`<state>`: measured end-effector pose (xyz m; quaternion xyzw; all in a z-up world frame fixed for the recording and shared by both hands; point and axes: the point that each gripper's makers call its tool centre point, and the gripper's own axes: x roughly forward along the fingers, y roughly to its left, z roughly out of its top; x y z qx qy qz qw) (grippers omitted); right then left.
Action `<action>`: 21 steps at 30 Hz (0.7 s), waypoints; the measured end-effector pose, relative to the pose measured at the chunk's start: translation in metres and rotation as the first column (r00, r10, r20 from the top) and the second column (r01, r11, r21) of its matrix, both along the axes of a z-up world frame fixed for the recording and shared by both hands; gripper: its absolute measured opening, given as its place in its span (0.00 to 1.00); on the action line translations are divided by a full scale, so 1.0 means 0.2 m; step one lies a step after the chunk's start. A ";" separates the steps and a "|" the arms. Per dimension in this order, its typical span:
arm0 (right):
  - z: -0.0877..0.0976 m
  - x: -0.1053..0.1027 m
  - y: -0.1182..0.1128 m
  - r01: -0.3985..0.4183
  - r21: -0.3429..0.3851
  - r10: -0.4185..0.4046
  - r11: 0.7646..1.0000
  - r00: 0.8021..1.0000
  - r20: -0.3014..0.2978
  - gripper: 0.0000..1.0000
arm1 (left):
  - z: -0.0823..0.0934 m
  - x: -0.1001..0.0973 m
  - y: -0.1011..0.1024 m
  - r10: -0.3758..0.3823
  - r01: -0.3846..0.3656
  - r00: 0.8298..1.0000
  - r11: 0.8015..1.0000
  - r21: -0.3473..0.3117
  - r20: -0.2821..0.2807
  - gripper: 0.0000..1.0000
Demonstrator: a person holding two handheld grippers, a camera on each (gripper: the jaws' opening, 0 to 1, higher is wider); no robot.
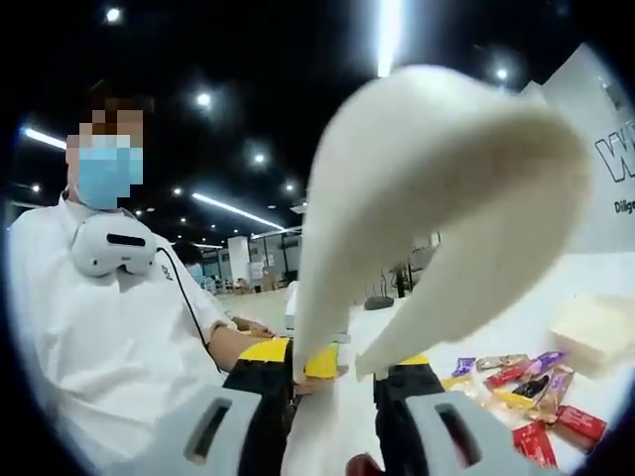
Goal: Place the target food into the container with the food tongs after gripping and lifting it, then release it inside without dropping or visibly crushing the food.
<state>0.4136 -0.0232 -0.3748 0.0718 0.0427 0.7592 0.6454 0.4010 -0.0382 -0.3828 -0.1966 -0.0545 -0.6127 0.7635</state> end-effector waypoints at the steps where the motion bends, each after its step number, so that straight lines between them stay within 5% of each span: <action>1: 0.00 0.00 0.00 -0.001 0.000 0.001 1.000 1.000 0.001 0.27 | 0.00 0.00 0.00 0.000 0.000 1.000 1.000 -0.001 0.001 0.00; 21: 0.01 -0.02 0.00 -0.023 0.020 0.023 1.000 1.000 0.009 0.25 | 0.01 -0.01 0.01 -0.029 0.029 1.000 0.999 -0.026 -0.007 0.00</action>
